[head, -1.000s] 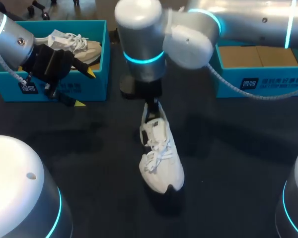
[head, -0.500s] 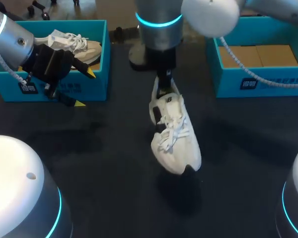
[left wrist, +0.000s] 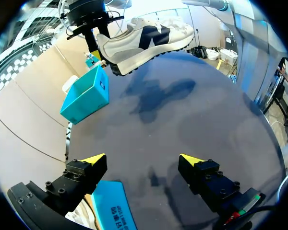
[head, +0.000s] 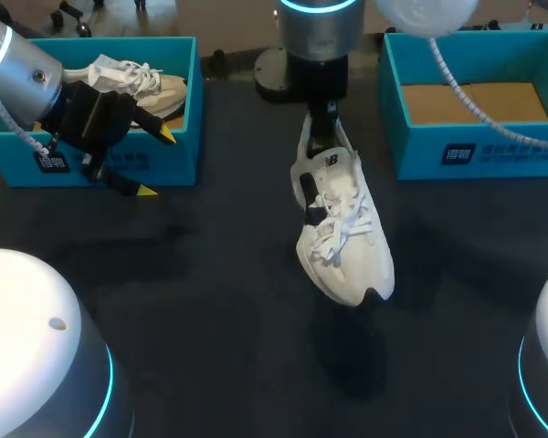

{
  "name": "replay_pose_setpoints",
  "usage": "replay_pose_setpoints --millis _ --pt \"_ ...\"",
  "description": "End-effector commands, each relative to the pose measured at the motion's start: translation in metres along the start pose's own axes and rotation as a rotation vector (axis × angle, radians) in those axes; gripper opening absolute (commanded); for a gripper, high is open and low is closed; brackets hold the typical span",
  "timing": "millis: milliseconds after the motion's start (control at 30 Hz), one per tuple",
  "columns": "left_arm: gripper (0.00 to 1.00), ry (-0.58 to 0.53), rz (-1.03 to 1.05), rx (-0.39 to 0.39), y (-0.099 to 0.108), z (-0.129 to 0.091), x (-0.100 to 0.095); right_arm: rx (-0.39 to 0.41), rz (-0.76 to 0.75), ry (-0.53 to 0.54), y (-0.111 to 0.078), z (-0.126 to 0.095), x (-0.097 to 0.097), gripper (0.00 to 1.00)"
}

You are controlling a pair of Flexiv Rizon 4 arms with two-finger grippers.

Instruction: Take the shoe out of the shoebox, open the shoe tongue, remove and reinsert the insole, then place the shoe into the shoebox

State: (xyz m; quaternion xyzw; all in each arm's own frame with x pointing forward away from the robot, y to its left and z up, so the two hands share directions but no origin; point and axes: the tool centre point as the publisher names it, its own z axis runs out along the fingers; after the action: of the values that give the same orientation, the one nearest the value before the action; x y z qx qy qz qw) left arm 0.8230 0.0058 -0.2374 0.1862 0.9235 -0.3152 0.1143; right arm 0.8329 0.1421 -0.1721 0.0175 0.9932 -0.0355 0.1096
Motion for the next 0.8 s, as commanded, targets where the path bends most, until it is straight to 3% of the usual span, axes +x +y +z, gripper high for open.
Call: replay_pose_setpoints --millis 33,367,800 --pt "1.0 0.001 0.0 -0.002 0.0 0.0 0.0 -0.001 -0.001 0.0 -0.001 0.0 0.0 0.0" --pt "1.0 0.001 0.0 -0.002 0.0 0.0 0.0 -0.001 -0.001 0.0 -0.001 0.0 0.0 0.0" --pt "1.0 0.001 0.0 -0.002 0.0 0.0 0.0 -0.01 -0.093 0.025 -0.061 0.01 -0.031 0.0"
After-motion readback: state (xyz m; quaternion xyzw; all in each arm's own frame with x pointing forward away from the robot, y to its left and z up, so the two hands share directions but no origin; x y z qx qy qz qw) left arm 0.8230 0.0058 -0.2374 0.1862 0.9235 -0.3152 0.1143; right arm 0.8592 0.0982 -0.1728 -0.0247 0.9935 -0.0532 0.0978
